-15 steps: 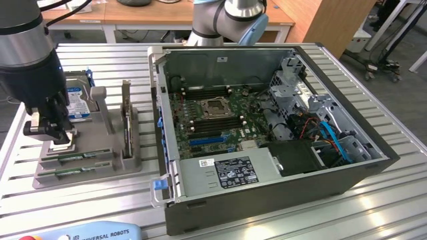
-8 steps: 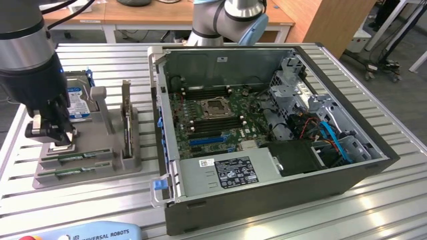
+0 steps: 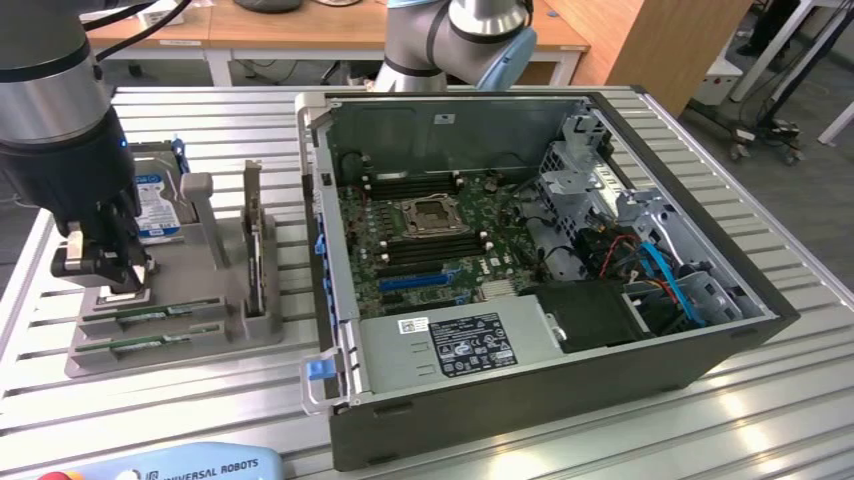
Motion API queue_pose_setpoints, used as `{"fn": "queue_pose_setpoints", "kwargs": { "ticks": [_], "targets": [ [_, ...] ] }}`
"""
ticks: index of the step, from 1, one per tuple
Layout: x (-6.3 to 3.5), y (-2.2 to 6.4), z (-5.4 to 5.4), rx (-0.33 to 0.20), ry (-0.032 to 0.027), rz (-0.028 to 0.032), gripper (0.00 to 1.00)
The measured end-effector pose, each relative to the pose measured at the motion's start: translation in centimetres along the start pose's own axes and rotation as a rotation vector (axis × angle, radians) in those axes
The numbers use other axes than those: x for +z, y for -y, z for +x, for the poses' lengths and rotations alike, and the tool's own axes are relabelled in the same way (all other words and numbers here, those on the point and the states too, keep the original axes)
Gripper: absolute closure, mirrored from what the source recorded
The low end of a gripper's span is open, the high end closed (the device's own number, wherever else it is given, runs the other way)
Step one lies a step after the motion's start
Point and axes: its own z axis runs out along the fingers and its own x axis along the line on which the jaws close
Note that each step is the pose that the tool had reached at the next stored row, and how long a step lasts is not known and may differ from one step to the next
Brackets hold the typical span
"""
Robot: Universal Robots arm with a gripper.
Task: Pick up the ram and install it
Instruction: 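Pick up the ram and move it above insertion slot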
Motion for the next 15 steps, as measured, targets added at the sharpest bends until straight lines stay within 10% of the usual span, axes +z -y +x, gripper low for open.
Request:
{"fn": "queue_pose_setpoints", "kwargs": {
  "ticks": [15],
  "targets": [
    [0.00, 0.02, 0.97, -0.001, 0.0000, 0.0001, 0.62]
  ]
}}
